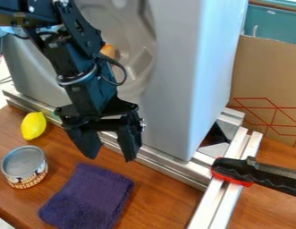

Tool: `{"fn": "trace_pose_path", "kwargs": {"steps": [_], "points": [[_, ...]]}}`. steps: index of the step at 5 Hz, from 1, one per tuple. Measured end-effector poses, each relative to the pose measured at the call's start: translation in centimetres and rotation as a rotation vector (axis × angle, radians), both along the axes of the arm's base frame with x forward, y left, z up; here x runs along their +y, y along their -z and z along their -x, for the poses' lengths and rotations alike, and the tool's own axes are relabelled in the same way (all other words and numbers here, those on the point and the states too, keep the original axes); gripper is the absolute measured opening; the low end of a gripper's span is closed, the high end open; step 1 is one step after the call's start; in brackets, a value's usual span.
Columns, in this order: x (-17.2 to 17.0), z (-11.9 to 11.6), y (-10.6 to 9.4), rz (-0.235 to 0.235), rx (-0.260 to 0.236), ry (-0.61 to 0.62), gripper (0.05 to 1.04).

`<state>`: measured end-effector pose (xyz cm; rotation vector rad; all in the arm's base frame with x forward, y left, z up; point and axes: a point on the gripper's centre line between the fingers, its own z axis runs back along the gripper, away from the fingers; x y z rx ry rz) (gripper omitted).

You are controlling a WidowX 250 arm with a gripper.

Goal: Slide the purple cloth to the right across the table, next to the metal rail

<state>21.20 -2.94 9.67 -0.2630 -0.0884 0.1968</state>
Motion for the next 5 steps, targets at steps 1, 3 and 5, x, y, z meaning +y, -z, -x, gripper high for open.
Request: {"fn": "trace_pose_path", "kwargs": {"steps": [1,3,5], "points": [[0.0,0.2,0.3,0.0,0.013,0.001,1.001],[2.1,1.8,3.3,-0.023,0.111,0.04,1.001],[4.3,4.1,6.2,-0.222,0.253,0.122,1.001]]}}
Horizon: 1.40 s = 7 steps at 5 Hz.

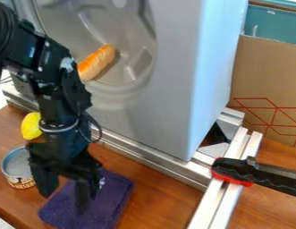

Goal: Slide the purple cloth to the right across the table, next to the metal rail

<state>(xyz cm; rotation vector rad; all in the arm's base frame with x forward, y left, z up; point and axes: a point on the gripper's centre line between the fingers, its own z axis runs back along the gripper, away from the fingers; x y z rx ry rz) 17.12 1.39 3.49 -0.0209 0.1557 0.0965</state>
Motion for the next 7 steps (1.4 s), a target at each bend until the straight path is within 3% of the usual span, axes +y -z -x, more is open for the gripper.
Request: {"fn": "trace_pose_path", "kwargs": {"steps": [1,3,5,6,7], "points": [[1.0,0.0,1.1,-0.072,0.033,0.022,1.001],[2.4,-1.6,3.0,-0.055,-0.049,0.097,1.001],[3.3,-1.8,3.8,-0.055,-0.061,0.094,1.001],[3.4,-2.5,4.9,-0.024,-0.12,0.106,1.001],[3.3,-2.7,5.9,-0.019,-0.12,0.101,1.001]]}}
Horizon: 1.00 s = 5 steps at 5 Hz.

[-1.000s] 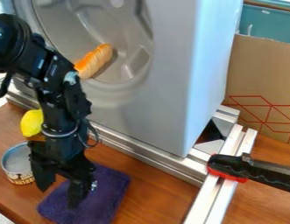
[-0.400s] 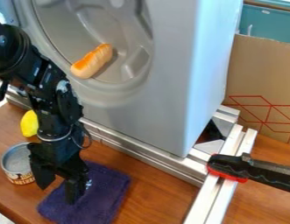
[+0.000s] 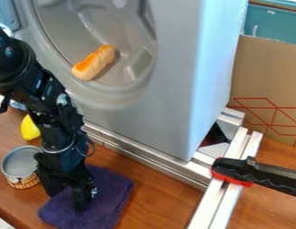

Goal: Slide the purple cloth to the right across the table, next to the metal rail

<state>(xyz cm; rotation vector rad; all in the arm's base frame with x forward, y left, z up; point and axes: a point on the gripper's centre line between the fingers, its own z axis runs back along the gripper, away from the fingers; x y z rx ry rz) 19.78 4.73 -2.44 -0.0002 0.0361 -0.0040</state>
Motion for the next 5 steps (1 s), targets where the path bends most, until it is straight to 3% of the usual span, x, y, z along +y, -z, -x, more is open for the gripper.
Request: {"fn": "trace_pose_path", "kwargs": {"steps": [2,4,5], "points": [[-1.1,-0.9,0.4,-0.002,-0.017,0.024,1.001],[-6.9,-4.1,0.3,0.0,0.025,0.175,1.001],[-9.6,-4.8,0.2,-0.008,0.06,0.192,1.001]]}}
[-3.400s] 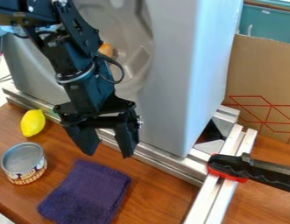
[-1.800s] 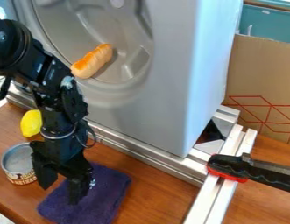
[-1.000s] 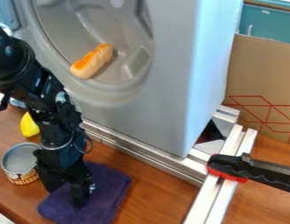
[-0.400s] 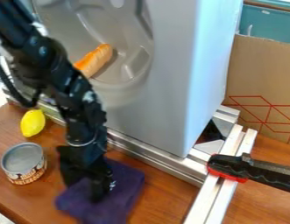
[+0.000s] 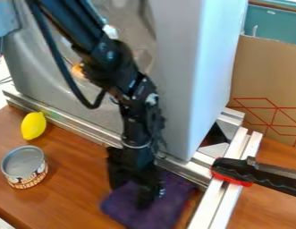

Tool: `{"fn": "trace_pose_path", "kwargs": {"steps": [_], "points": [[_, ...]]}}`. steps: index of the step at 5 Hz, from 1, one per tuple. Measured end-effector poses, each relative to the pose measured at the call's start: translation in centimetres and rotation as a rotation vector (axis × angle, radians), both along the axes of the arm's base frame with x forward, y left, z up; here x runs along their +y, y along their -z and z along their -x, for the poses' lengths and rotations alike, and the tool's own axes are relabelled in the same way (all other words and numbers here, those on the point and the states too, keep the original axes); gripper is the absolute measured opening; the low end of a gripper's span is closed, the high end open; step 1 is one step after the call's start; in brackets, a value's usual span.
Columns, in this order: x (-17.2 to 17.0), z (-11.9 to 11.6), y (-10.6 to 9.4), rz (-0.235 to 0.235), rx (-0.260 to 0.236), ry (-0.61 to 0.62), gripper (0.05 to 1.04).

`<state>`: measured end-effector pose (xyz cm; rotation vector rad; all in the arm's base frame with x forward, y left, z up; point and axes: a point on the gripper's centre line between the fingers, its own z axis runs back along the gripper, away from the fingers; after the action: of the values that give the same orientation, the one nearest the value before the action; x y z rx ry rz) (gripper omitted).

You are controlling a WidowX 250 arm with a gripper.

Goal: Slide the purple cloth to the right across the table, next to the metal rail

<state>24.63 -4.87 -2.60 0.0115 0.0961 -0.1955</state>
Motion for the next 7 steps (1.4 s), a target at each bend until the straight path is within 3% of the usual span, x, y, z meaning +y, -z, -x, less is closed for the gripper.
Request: {"fn": "trace_pose_path", "kwargs": {"steps": [2,3,4,5,6,7], "points": [[-2.6,0.0,-0.4,-0.036,0.024,0.002,1.001],[-3.1,1.1,-2.6,-0.073,-0.036,-0.001,1.001],[-2.2,1.6,-6.4,-0.135,-0.125,-0.026,1.001],[-1.6,2.2,-8.1,-0.154,-0.153,-0.023,1.001],[-0.9,4.2,-9.0,-0.137,-0.026,0.026,1.001],[0.7,6.9,-10.7,-0.078,0.027,0.032,1.001]]}}
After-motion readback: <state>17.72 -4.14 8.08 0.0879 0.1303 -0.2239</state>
